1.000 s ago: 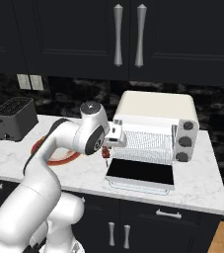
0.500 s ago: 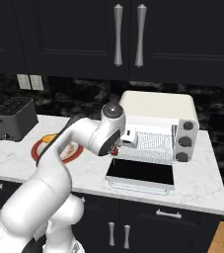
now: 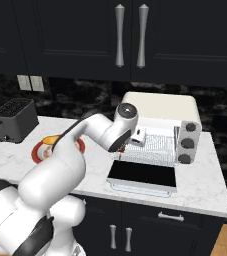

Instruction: Pick up the kebab skewer and baguette bread, and place them inside the toaster oven. Close the toaster oven door and start by setting the timer.

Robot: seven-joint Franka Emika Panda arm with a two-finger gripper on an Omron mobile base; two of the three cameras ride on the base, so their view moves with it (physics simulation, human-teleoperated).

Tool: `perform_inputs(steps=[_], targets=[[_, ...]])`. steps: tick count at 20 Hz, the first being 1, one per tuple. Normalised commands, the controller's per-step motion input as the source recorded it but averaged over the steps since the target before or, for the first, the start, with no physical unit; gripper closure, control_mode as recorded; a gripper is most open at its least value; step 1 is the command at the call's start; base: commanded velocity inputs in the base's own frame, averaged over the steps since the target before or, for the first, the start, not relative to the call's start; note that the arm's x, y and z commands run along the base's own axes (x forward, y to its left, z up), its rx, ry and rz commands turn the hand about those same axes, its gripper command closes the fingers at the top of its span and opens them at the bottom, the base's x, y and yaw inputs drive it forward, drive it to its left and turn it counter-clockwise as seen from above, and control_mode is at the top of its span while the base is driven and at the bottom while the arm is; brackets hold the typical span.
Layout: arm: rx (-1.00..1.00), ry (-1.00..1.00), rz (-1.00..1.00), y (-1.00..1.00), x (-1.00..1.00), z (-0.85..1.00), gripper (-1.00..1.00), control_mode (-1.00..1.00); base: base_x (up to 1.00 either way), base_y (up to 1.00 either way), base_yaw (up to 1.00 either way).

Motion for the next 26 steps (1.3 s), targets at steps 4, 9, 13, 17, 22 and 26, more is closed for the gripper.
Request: perform_inputs(steps=[4, 9, 13, 17, 22, 26], targets=[[0.06, -0.02, 0.0, -0.2, 0.14, -0.14, 1.0, -1.0, 0.0, 0.0, 0.0], [0.05, -0.03, 0.0, -0.13, 0.22, -0.07, 1.0, -1.0, 0.0, 0.0, 0.0], [0.03, -0.06, 0.0, -0.06, 0.01, -0.1, 1.0, -1.0, 0.0, 0.0, 0.0], [0.02, -0.02, -0.03, 0.0, 0.01, -0.24, 1.0, -1.0, 0.0, 0.0, 0.0], [0.02, -0.04, -0.02, 0.0, 0.08, -0.14, 1.0, -1.0, 0.0, 0.0, 0.0], [0.02, -0.05, -0.02, 0.0, 0.16, -0.01, 1.0, -1.0, 0.0, 0.0, 0.0]])
